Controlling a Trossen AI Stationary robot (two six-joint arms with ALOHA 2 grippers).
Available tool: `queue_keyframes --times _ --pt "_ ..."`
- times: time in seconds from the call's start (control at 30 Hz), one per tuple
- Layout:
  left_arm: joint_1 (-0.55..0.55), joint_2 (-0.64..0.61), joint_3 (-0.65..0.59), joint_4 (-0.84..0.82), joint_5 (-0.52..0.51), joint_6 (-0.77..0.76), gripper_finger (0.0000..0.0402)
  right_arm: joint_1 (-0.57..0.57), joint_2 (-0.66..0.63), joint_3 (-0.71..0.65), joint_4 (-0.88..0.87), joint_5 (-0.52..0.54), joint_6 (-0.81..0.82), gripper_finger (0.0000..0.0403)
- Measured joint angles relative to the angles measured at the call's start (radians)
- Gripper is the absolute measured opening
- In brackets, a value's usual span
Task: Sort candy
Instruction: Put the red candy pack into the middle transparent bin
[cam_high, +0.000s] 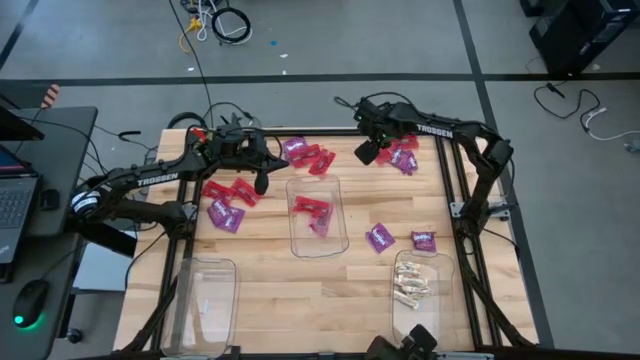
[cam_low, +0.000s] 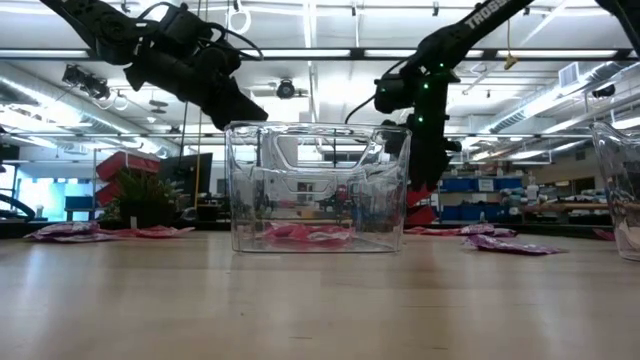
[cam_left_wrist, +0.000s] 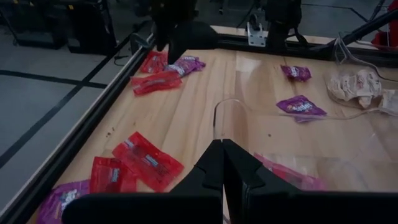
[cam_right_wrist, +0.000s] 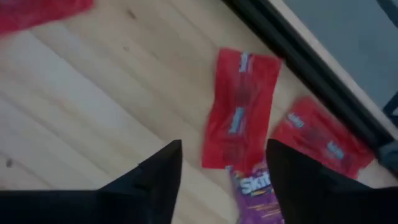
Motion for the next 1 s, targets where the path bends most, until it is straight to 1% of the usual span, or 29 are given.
queue_keyframes --times 0.17,0.27,0.37,0.43,0.5,0.67,0.77,0.83,1.0 --pt "0.000 0.000 0.000 -0.042 0.001 0.022 0.0000 0.061 -0.003 -0.061 -0.023 0.009 0.096 0.0152" --pt "0.000 0.000 0.000 -0.051 0.001 0.026 0.0000 0.104 -0.003 -0.127 0.022 0.038 0.125 0.0141" --pt "0.000 0.000 0.000 -0.047 0.000 0.049 0.0000 0.136 -0.003 -0.171 0.091 0.103 0.159 0.0147" --pt "0.000 0.000 0.000 -0.042 0.000 0.051 0.0000 0.145 -0.003 -0.195 0.127 0.173 0.203 0.0157" --pt "0.000 0.000 0.000 -0.041 0.000 0.051 0.0000 0.146 -0.003 -0.218 0.157 0.210 0.251 0.0170" --pt "0.000 0.000 0.000 -0.043 0.000 0.047 0.0000 0.144 -0.002 -0.300 0.299 0.237 0.351 0.0195" --pt "0.000 0.000 0.000 -0.043 0.000 0.047 0.0000 0.143 -0.001 -0.340 0.389 0.282 0.385 0.0204" --pt "0.000 0.000 0.000 -0.044 0.000 0.047 0.0000 0.139 -0.001 -0.357 0.406 0.314 0.392 0.0205" --pt "0.000 0.000 0.000 -0.049 0.000 0.047 0.0000 0.116 -0.001 -0.375 0.404 0.340 0.461 0.0192"
